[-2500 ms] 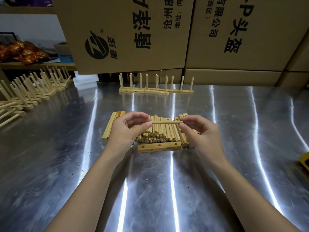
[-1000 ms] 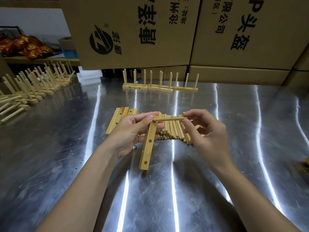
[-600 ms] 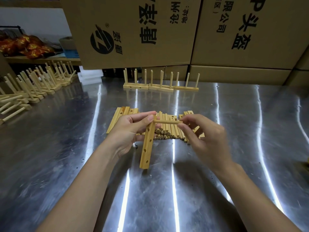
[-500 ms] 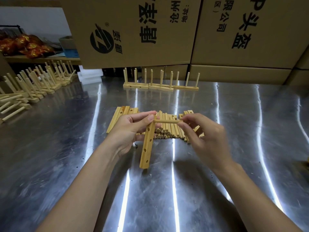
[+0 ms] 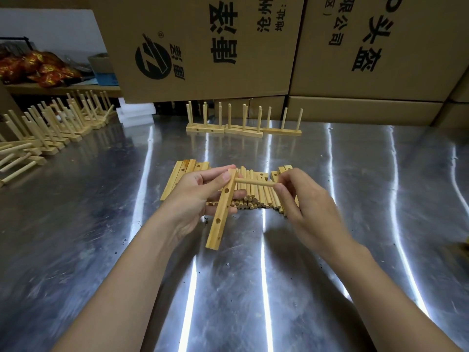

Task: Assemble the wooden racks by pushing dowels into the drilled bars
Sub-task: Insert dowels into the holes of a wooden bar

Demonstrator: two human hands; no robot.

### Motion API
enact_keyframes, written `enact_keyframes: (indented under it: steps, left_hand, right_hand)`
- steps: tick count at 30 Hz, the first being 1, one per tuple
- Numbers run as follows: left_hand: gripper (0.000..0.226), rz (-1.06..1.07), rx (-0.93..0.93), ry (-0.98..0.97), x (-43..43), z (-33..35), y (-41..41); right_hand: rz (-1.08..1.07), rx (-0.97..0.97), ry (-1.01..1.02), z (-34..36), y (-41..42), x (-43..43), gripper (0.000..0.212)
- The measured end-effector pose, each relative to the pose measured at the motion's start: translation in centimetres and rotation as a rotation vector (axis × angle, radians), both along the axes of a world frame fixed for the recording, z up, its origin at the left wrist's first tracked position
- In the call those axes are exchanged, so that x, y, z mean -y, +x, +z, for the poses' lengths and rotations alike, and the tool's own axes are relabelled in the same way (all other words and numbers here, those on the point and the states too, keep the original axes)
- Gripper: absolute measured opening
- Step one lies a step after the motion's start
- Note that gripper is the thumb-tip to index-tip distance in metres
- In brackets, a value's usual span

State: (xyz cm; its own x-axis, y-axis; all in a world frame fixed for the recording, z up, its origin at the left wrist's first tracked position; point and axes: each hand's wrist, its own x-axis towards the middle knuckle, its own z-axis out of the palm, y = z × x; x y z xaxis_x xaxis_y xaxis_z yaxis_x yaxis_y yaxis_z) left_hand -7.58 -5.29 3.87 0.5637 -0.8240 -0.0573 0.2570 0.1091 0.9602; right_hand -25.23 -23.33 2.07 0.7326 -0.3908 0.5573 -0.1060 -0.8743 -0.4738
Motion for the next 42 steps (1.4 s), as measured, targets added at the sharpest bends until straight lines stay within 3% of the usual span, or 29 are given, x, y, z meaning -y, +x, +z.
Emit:
enact_keyframes:
  steps: [3, 8, 10, 13, 15, 21, 26, 29, 30, 33, 35, 39, 42]
  left_hand:
    - [0.029, -0.003, 0.043, 0.015, 0.0, 0.0, -0.2]
    - [0.03, -0.03, 0.115, 0.022, 0.1, 0.0, -0.5]
    - [0.031, -0.038, 0.158, 0.003, 0.2, 0.0, -0.6]
    - [0.031, -0.006, 0.198, -0.006, 0.4, -0.1, -0.8]
    - [0.03, 0.017, 0.193, 0.004, 0.6, -0.2, -1.0]
    - [0.029, 0.002, 0.171, 0.036, 0.5, -0.2, -0.9]
    - [0.029, 0.021, 0.291, 0.072, 0.4, -0.5, -0.8]
    - [0.026, 0.155, 0.164, -0.029, 0.7, -0.5, -0.4]
    - [0.027, 0.197, 0.08, -0.081, 0.7, -0.4, -0.2]
    - [0.037, 0.274, -0.166, -0.249, 0.5, -0.3, 0.3]
    - [0.041, 0.3, -0.253, -0.324, 0.3, -0.3, 0.6]
    - [0.035, 0.306, -0.242, -0.331, 0.6, -0.5, 0.5]
    - [0.034, 0.302, -0.225, -0.326, 0.6, -0.5, 0.3]
  right_hand:
    - [0.022, -0.066, -0.021, -0.3, 0.2, -0.3, 0.032]
    - [0.107, -0.008, 0.083, -0.6, 0.1, -0.5, 0.042]
    - [0.107, 0.006, 0.266, -0.8, 0.3, -0.6, 0.052]
    - [0.181, -0.019, 0.701, -0.8, 0.9, -0.9, 0.06]
    - [0.196, -0.015, 0.688, -0.6, 0.9, -0.8, 0.06]
    - [0.114, 0.018, 0.317, -0.4, 0.7, -1.0, 0.043]
    - [0.2, 0.076, 0.571, -0.2, 0.8, -0.5, 0.054]
    - [0.138, 0.235, 0.802, 0.2, 1.0, 0.6, 0.048]
    - [0.091, 0.256, 0.735, 0.0, 0.9, 1.0, 0.043]
    - [-0.083, 0.147, 0.224, -1.3, 0.6, 2.2, 0.016]
    - [-0.109, 0.032, 0.013, -2.2, 0.7, 2.4, 0.023]
    - [-0.161, -0.231, -0.173, -4.1, 1.0, 2.1, 0.05]
    - [-0.155, -0.228, -0.186, -4.8, 1.3, 1.9, 0.039]
